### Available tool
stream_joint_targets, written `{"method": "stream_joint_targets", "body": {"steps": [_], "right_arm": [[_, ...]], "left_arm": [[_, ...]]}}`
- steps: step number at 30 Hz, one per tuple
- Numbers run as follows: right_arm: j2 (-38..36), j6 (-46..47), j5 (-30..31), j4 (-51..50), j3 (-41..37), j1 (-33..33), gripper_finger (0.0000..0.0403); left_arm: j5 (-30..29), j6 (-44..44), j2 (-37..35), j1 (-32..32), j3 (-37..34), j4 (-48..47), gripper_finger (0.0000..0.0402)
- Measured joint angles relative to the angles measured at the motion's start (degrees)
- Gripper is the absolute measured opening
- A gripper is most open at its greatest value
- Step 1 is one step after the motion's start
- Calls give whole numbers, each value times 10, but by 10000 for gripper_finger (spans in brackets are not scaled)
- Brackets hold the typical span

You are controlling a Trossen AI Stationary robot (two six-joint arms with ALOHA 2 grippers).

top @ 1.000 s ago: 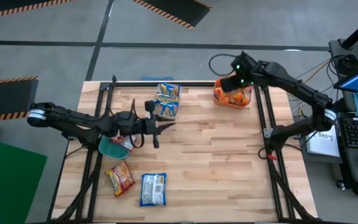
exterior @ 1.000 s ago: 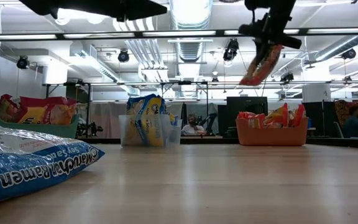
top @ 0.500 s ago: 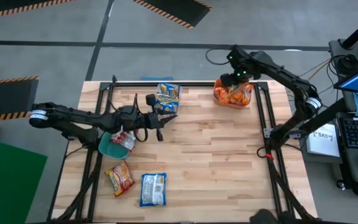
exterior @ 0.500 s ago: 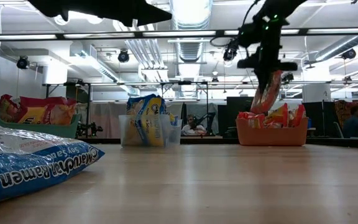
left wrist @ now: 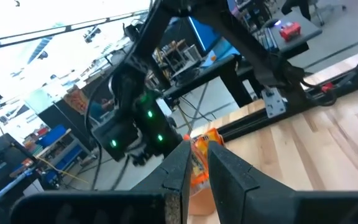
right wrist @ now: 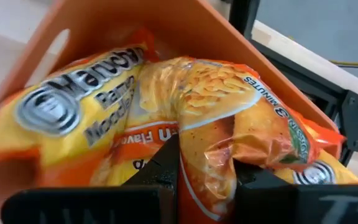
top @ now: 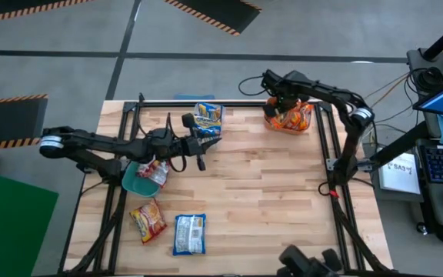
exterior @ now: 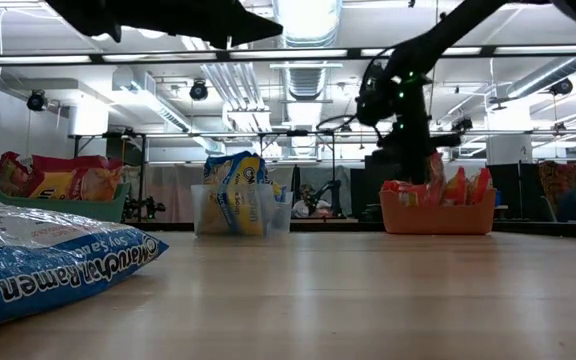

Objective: Sort Maruchan noodles
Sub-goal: Put the orange noodle pack into the orange bin

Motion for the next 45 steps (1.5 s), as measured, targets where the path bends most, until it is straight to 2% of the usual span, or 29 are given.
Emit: {"method": "stream_joint_targets", "body": {"steps": [8, 27, 31, 35, 38, 41, 45], "right_arm": [[43, -7, 6, 34, 1, 2, 45], [33, -9, -7, 38, -2, 2, 51], [22, -34, -32, 30, -3, 2, 51], [18, -54, -91, 22, -3, 2, 45], [18, -52, -74, 23, -3, 2, 43], [18, -38, -66, 25, -3, 2, 63], [17, -29, -62, 26, -3, 2, 119]], "left_arm": [[0, 6, 9, 0, 0, 8, 36], [0, 4, 9, -1, 0, 12, 36], [0, -12, 9, -1, -1, 12, 36], [0, -34, 9, -2, -1, 12, 36], [0, -46, 9, -5, -1, 7, 36], [0, -52, 9, -11, -1, -1, 36], [0, -52, 9, -18, -1, -9, 36]]}}
